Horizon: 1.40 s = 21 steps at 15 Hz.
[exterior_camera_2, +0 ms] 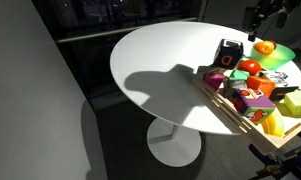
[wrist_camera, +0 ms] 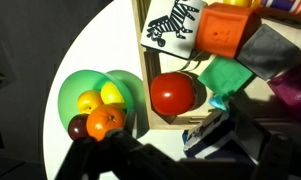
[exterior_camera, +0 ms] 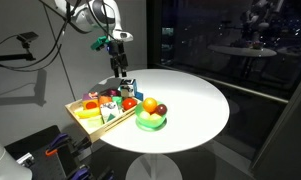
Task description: Remove the plush toy with letter D from the crate and put it on the table
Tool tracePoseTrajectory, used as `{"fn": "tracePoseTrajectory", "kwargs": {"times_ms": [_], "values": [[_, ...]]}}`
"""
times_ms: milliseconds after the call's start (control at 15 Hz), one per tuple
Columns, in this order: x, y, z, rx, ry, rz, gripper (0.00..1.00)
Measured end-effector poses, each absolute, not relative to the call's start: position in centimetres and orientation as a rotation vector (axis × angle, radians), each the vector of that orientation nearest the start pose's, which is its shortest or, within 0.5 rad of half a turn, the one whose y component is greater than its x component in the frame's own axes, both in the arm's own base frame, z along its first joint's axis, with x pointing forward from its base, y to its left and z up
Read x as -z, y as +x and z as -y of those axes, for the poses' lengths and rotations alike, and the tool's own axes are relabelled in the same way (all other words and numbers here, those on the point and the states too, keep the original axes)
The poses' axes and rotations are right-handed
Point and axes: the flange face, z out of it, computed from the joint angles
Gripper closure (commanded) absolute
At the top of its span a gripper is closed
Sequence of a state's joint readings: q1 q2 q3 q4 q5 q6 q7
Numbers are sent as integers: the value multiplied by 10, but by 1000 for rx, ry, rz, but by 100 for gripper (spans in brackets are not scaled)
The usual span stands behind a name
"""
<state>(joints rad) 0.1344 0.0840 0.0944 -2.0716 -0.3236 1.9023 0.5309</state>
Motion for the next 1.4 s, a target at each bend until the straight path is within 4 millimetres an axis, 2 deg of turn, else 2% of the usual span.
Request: {"fn": "tracePoseTrajectory", "kwargs": {"times_ms": [267,667,1400], "values": [[-360,519,-86,-292,-3482,-280,0],[-342,513,-84,-295,-3485,-254,0],[-322,523,-74,-236,-3510,-236,0]]}}
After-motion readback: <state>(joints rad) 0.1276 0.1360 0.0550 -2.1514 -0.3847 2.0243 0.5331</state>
